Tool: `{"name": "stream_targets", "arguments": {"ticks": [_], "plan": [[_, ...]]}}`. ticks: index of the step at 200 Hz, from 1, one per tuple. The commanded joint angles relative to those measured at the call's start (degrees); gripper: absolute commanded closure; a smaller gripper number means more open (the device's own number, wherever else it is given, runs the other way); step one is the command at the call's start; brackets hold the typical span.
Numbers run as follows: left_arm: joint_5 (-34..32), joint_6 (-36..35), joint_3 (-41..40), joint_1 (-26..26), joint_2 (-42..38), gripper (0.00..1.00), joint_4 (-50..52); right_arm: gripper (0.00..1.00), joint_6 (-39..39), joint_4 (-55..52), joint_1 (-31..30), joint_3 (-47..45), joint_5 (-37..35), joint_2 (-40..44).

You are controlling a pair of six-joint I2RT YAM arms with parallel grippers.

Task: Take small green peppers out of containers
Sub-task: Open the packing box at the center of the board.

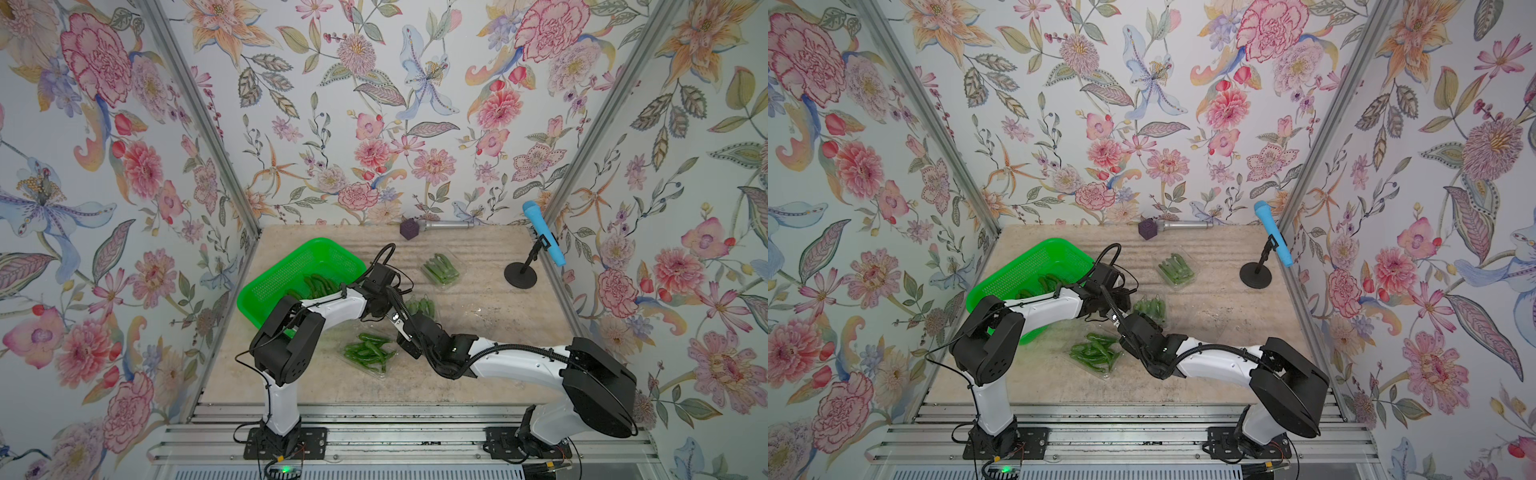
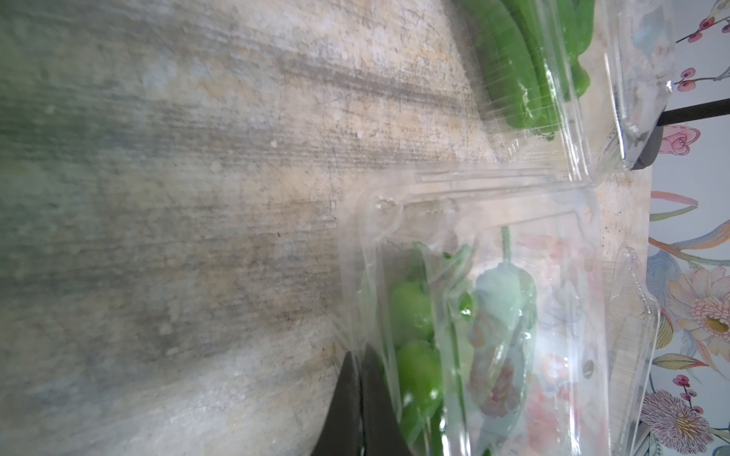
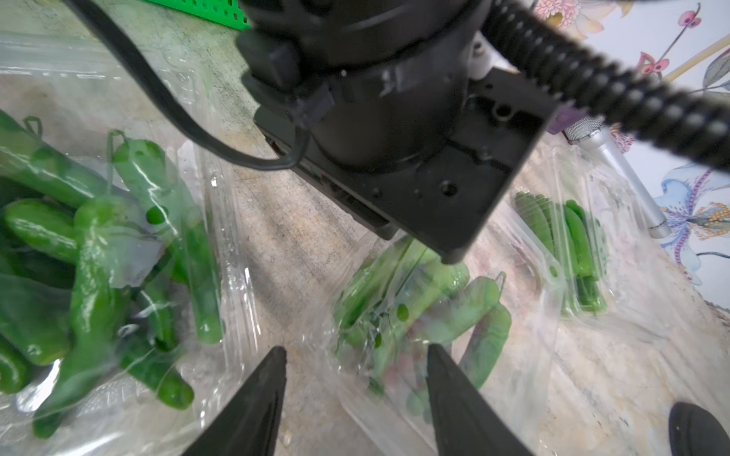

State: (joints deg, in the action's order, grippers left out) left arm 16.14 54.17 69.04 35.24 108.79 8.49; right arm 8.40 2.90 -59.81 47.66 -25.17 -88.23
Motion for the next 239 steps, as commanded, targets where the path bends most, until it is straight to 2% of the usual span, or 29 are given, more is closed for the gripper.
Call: {"name": "stream_targets", "arguments": {"ticks": [1,38,113,162,179,203,239], "plan": [[0.8,1.1,0.0,-0.4,0.9,1.0,-0.8,0.41,0.8,2.9,0.3,1.6,-2.5,-2.0],[1.0,1.1,-0.7,-0.4,0.4,1.0,-1.3,0.44,0.5,4.2,1.2,1.6,-5.5,-4.2],[1.2,1.1,-1.8,-0.4,-0.2,1.0,-2.2,0.48,-1.0,4.5,3.3,0.8,-4.3,-3.8],[1.7,0.7,-2.2,-0.4,-0.4,1.0,-2.4,0.53,0.3,9.5,3.5,-0.2,-7.2,-6.5],[1.9,0.6,-2.4,-0.4,-0.4,1.0,-2.4,0.58,1.5,10.5,3.1,0.4,-9.6,-7.6],[1.7,0.7,-3.1,-0.4,-0.9,1.0,-2.7,0.71,2.4,11.6,3.1,1.2,-13.0,-9.2],[0.9,0.7,-3.5,-0.4,-1.3,1.0,-2.1,0.87,0.4,14.2,3.6,0.2,-13.9,-9.0]]}}
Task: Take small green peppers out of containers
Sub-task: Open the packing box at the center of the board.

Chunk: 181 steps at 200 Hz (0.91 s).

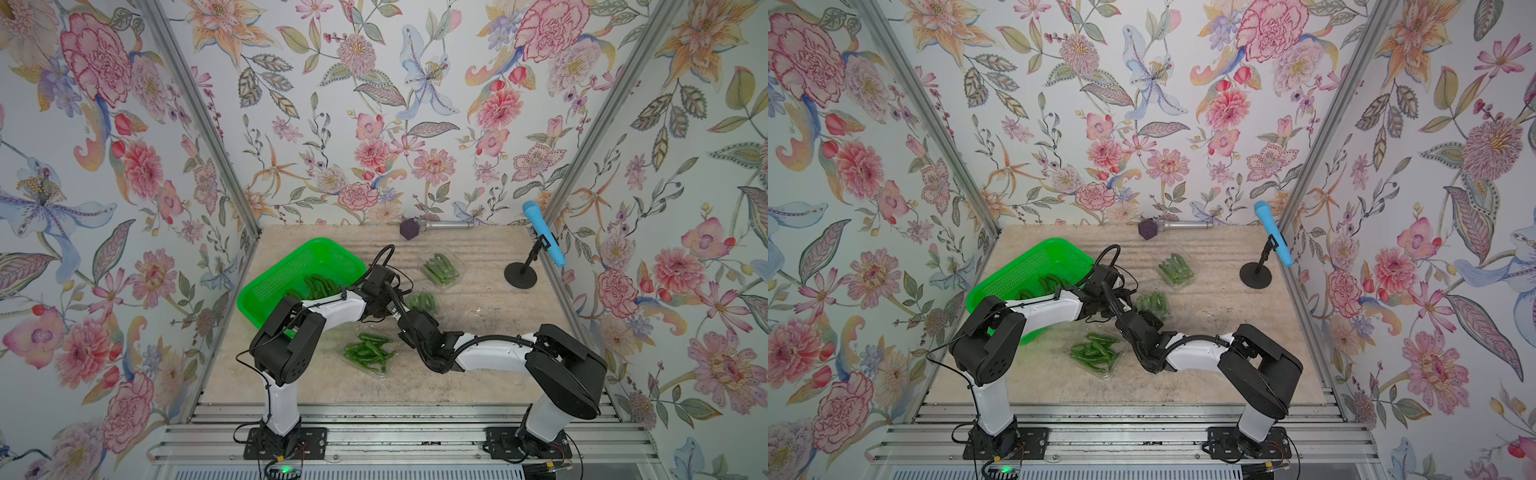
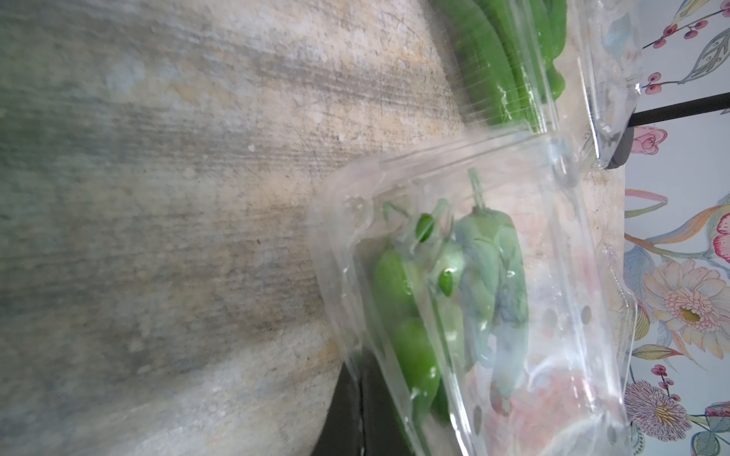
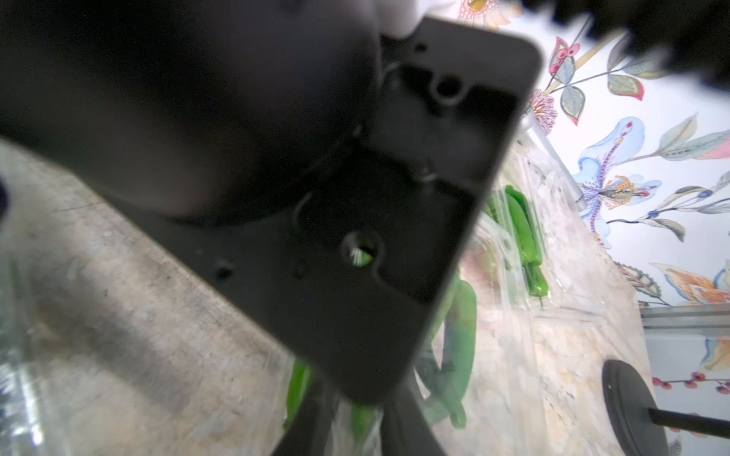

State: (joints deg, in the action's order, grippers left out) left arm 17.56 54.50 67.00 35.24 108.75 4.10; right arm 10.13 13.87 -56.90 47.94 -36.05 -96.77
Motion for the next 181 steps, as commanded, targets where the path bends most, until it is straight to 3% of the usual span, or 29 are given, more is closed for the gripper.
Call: {"name": "stream_targets", "arguments": {"ticks": [1,54,122,181], "plan": [[-0.6,0.3,-1.4,-0.4,-1.3,1.0,2.3,0.87,-1.4,3.3,0.8,-0.1,-3.1,-0.4],[-1.7,0.8,-4.1,-0.5,-2.1,1.0,1.4,0.96,-7.0,5.5,2.5,-0.5,-3.1,0.2],[-2.7,0.6,-5.4,-0.9,-2.6,1.0,1.3,0.98,-19.3,8.6,7.8,-4.6,0.4,3.6],[-3.0,0.1,-5.8,-0.9,-2.5,1.0,1.8,0.98,-25.3,11.6,11.5,-8.3,5.1,6.6]]}}
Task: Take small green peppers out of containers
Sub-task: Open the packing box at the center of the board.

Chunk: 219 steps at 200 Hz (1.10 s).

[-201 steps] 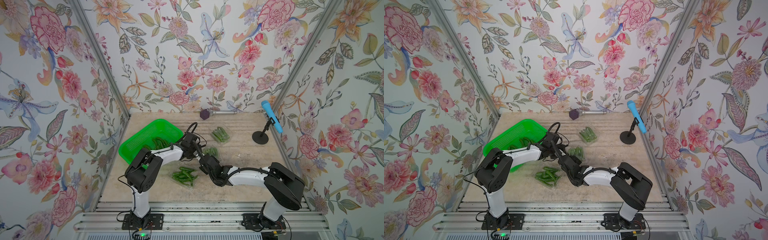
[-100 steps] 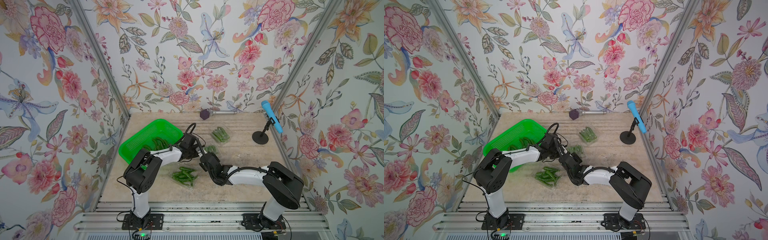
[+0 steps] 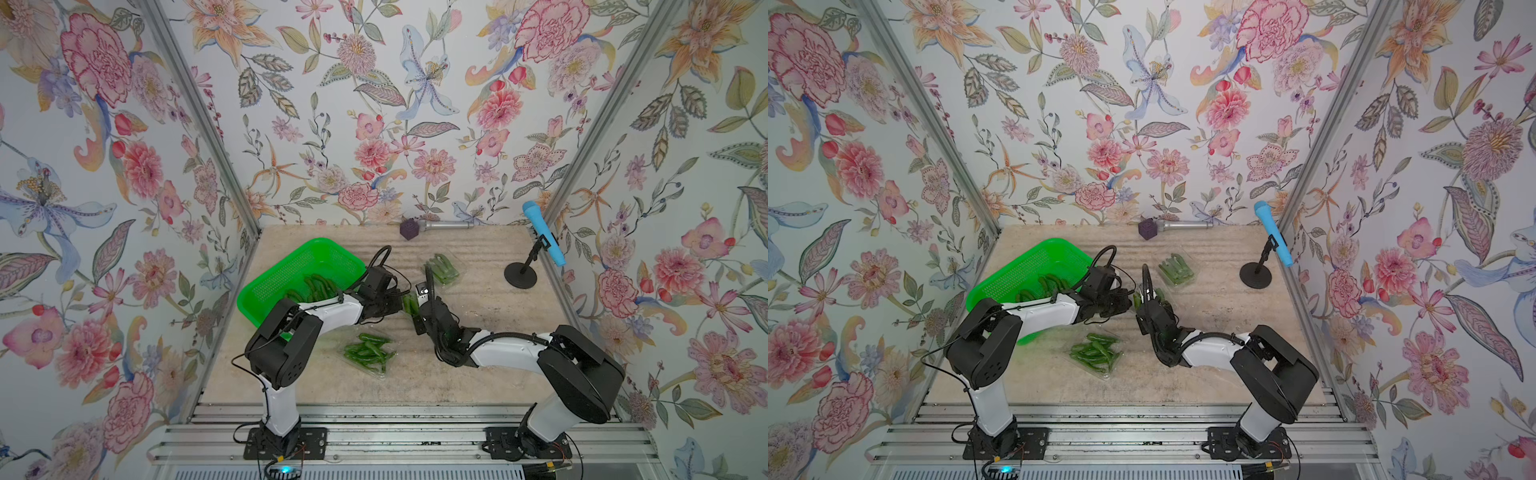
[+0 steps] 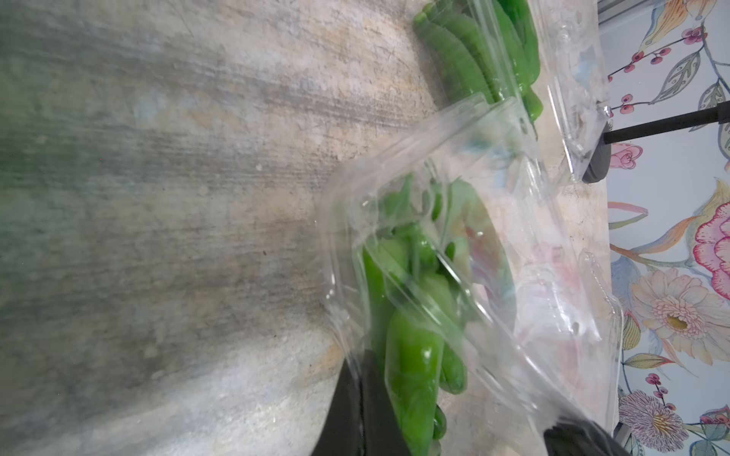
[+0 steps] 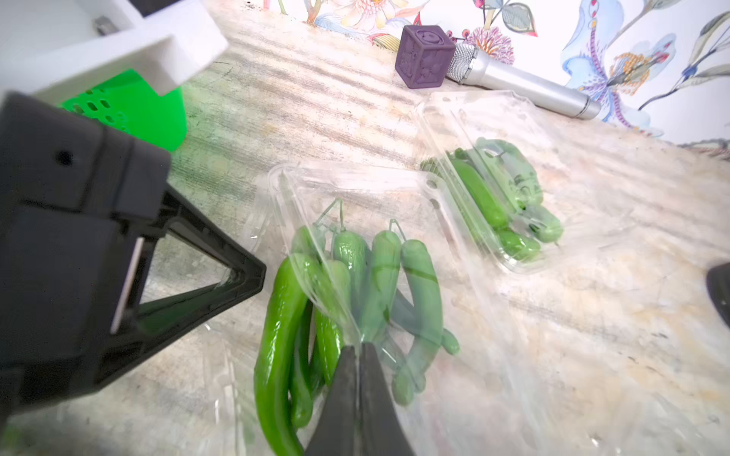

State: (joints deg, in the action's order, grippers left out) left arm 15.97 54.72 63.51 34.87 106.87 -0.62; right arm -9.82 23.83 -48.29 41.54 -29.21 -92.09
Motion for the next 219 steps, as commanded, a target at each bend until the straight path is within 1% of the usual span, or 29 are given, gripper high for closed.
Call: {"name": "stream_targets", "arguments": {"ticks": [1,43,67,84,96,111,134,148,169,184,186,190,219], "plan": [[-1.4,-0.1,-2.3,-0.6,-0.6,1.0,6.5,0.98,-5.4,1.7,2.9,-1.9,-1.7,1.9],[-1.4,-0.1,-2.5,-0.6,-0.5,1.0,6.3,0.98,-6.1,1.8,3.3,-1.3,0.2,1.8],[-1.9,0.0,-2.1,-0.6,-1.4,1.0,6.6,0.95,-6.7,0.9,3.5,-0.9,0.7,2.5],[-2.7,-0.2,-1.8,-0.6,-2.4,0.98,7.6,0.88,-7.4,-0.4,4.1,-0.3,1.9,4.3],[-3.2,-0.6,-1.4,-0.7,-3.0,0.97,8.5,0.8,-8.1,-1.7,4.8,0.2,3.0,5.5],[-4.0,-1.1,-1.1,-0.9,-3.7,0.96,9.5,0.75,-8.7,-3.1,6.1,0.9,5.4,6.6],[-4.7,-1.5,-0.8,-1.5,-4.3,0.87,10.2,0.69,-9.9,-5.0,8.4,2.2,10.7,6.8],[-4.6,-1.8,-0.8,-2.0,-4.0,0.84,10.3,0.61,-10.1,-6.0,9.3,3.1,13.6,6.2],[-5.1,-1.9,-0.8,-2.7,-4.3,0.8,10.0,0.53,-10.6,-8.1,10.5,4.5,16.5,5.5],[-5.3,-2.1,-0.9,-3.3,-5.0,0.8,9.8,0.5,-11.5,-8.4,10.8,4.5,18.8,5.4],[-5.4,-2.1,-0.8,-3.4,-5.0,0.8,10.0,0.49,-11.7,-8.3,12.3,4.4,19.3,5.4],[-5.6,-2.4,-0.7,-3.6,-5.1,0.8,10.4,0.49,-11.9,-8.1,13.0,4.4,20.4,5.3],[-6.0,-3.6,-0.3,-5.8,-6.1,0.71,12.0,0.42,-13.4,-7.8,15.5,5.0,26.3,3.5]]}}
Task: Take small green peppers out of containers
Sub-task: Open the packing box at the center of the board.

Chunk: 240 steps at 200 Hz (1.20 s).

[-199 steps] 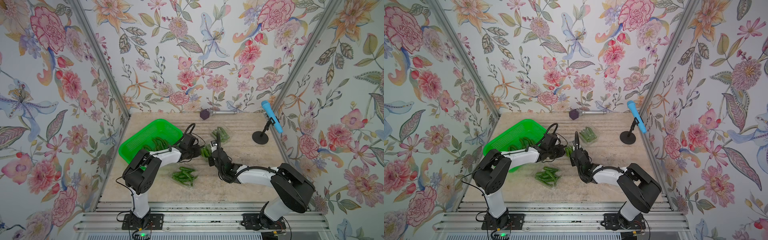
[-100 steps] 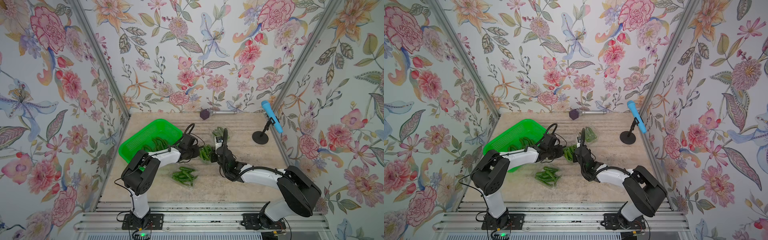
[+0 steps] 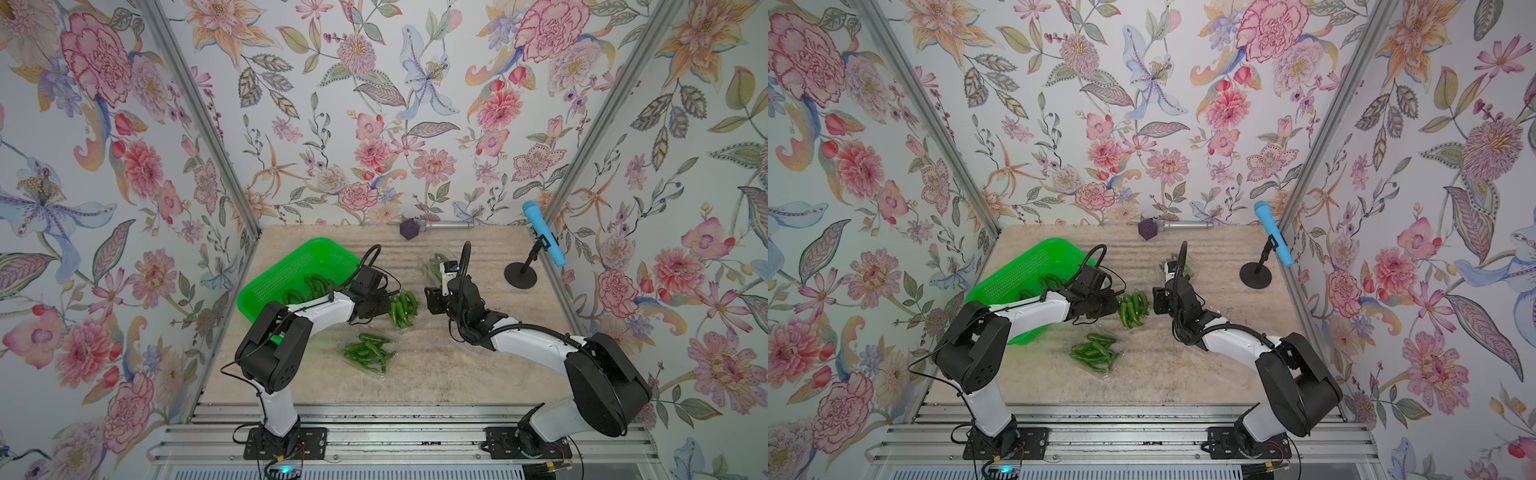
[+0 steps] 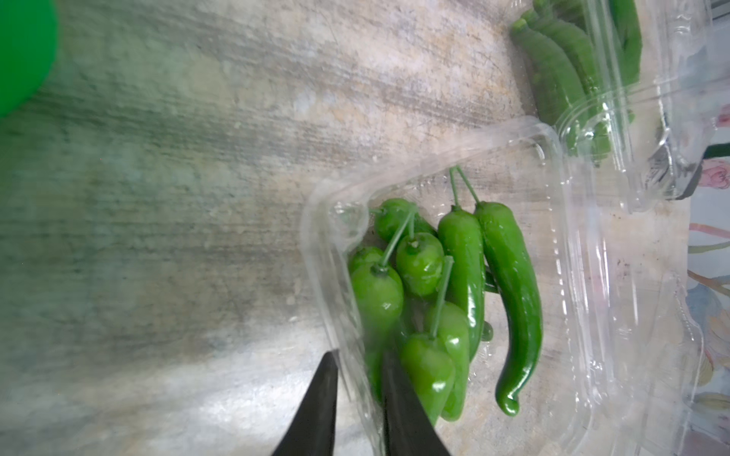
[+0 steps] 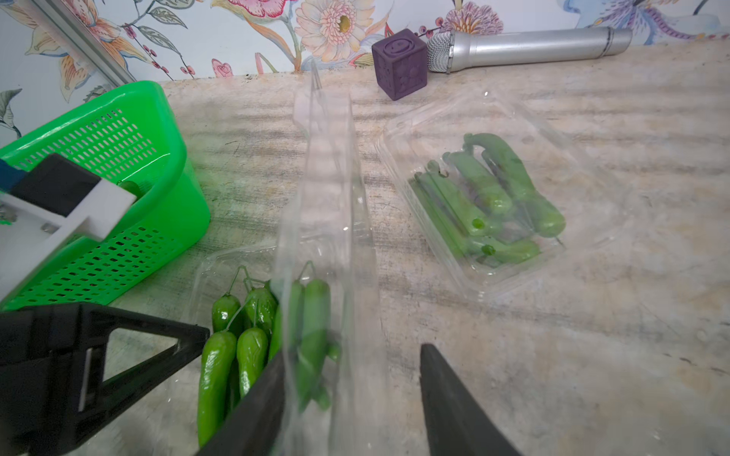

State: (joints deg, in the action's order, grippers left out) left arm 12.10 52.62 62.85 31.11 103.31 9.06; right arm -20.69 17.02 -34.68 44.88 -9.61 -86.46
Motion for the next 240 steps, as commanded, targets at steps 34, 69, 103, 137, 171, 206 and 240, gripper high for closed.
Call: {"name": "stream_targets", "arguments": {"ticks": [34,69,103,137,171,206,240], "plan": [[-2.5,-2.2,0.6,-3.4,-4.3,0.68,3.1,0.39,-6.6,1.6,4.5,1.6,13.4,-3.7],[-3.0,-2.6,1.3,-3.4,-5.8,0.67,3.9,0.35,-7.9,2.7,5.2,1.4,15.5,-2.0],[-4.2,-3.6,2.4,-4.1,-6.8,0.65,5.9,0.29,-7.0,-0.6,6.6,1.4,15.9,2.2],[-6.4,-5.6,3.7,-4.2,-7.8,0.64,8.7,0.29,-4.8,-6.2,8.1,-0.6,11.4,8.5],[-6.6,-12.5,6.4,-2.1,-8.1,0.62,12.7,0.29,-4.2,-8.1,10.0,-5.0,11.9,13.5],[-7.2,-16.2,6.9,0.1,-5.9,0.6,14.9,0.29,-4.8,-6.8,10.4,-8.3,14.6,13.3],[-6.7,-17.3,8.3,2.2,-3.6,0.57,14.8,0.29,-5.9,-5.2,10.4,-9.5,15.3,11.8]]}}
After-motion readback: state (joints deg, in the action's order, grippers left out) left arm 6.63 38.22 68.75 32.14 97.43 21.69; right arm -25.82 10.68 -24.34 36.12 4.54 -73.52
